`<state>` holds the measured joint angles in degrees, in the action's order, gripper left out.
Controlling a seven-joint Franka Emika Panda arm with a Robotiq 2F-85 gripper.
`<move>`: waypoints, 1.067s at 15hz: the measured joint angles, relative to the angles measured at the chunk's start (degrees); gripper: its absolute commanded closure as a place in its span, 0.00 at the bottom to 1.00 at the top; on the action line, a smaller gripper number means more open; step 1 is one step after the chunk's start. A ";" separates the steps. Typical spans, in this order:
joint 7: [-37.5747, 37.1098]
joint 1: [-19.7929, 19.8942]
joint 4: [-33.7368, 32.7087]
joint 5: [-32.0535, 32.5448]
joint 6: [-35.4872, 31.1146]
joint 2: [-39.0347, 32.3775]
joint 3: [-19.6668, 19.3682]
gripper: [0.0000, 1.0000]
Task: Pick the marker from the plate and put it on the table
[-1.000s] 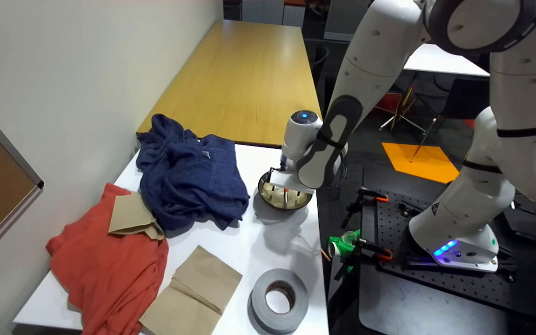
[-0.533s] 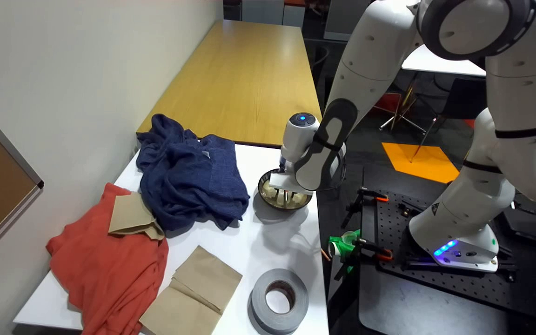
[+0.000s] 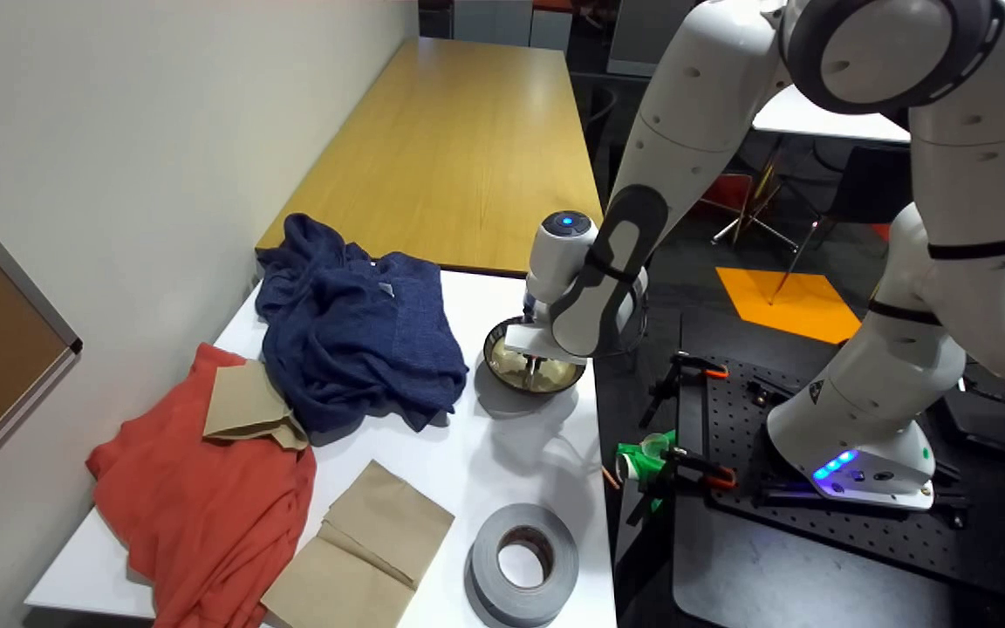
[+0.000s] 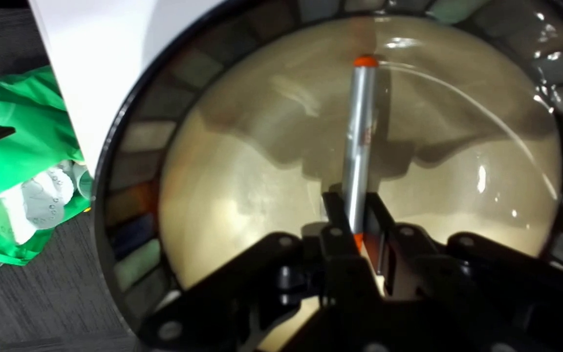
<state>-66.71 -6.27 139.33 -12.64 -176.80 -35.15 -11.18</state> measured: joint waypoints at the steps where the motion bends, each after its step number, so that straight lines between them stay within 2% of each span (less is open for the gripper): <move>1: 0.02 -0.18 -0.01 0.00 -0.02 0.11 -0.14 0.96; 4: 0.02 -1.83 0.34 0.00 -0.03 1.80 -1.77 0.96; 7: 0.02 -6.51 2.59 0.06 -0.04 6.36 -6.44 0.96; 10: 0.02 -14.61 5.61 2.22 -0.03 12.09 -14.01 0.96; 13: -0.03 -24.33 7.55 7.71 0.01 16.70 -22.17 0.96; 16: 0.07 -32.02 7.85 13.46 0.10 19.43 -26.45 0.96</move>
<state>-66.65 -38.29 147.18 0.82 -176.69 -15.72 -37.63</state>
